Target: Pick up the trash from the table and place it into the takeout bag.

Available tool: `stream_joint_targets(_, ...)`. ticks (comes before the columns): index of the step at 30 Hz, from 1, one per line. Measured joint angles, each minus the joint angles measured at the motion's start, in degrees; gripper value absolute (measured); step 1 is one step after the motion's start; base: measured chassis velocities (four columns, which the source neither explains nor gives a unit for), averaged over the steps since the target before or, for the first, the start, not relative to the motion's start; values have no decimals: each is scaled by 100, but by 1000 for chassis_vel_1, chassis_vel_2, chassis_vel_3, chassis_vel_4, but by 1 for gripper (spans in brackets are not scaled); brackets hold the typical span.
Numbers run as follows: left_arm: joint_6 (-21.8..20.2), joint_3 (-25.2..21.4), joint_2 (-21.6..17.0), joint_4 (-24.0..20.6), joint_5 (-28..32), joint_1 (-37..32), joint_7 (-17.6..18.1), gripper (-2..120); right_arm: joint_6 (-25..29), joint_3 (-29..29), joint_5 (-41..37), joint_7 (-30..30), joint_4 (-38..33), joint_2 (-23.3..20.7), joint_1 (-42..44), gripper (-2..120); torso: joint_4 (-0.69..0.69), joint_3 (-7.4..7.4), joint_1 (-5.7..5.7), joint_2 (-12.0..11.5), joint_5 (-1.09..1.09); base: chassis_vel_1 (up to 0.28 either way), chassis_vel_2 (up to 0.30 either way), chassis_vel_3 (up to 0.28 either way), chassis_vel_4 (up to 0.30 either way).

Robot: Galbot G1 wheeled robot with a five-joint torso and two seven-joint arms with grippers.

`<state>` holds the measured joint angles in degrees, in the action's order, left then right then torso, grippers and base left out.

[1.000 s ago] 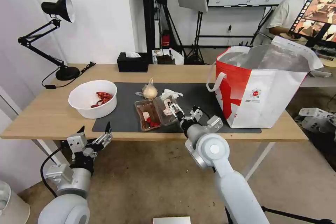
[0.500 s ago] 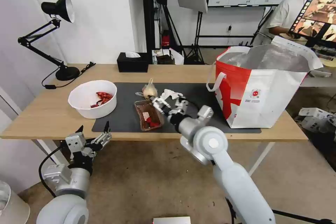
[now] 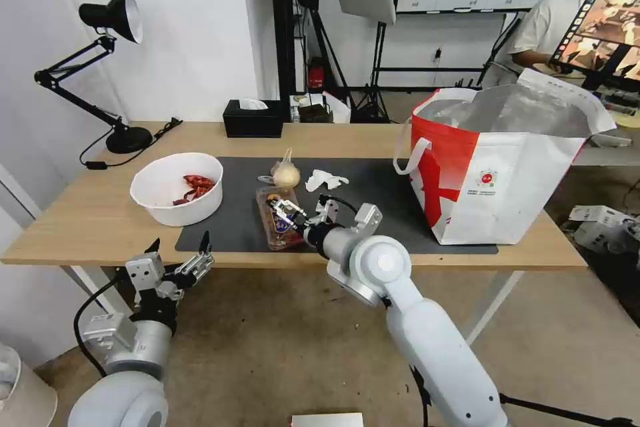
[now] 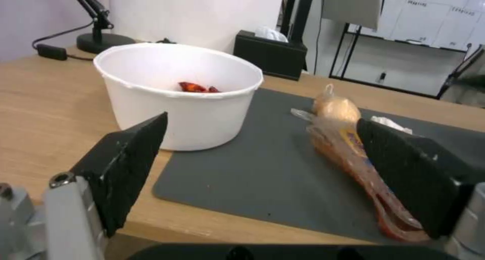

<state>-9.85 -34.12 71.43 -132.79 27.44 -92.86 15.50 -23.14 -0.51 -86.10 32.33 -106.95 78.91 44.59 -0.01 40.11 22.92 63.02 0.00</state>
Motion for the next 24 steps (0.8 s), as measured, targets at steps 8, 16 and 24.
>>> stream_joint_targets(8,-7,-15,-111,40,228,161,-20,100,343,-1139,2627,-2385,1218,-943,-1730,79,2,1,0,-1,0,0,0,0,0)
stream_joint_targets(16,-52,54,-145,133,405,301,-59,100,581,-2171,3388,-3897,2725,-1126,-3011,54,1,1,0,0,0,0,0,0,0)
stream_joint_targets(24,-158,65,-276,189,799,404,-230,100,580,-2947,3920,-5002,3823,-885,-3758,22,1,1,0,0,0,0,0,0,0)
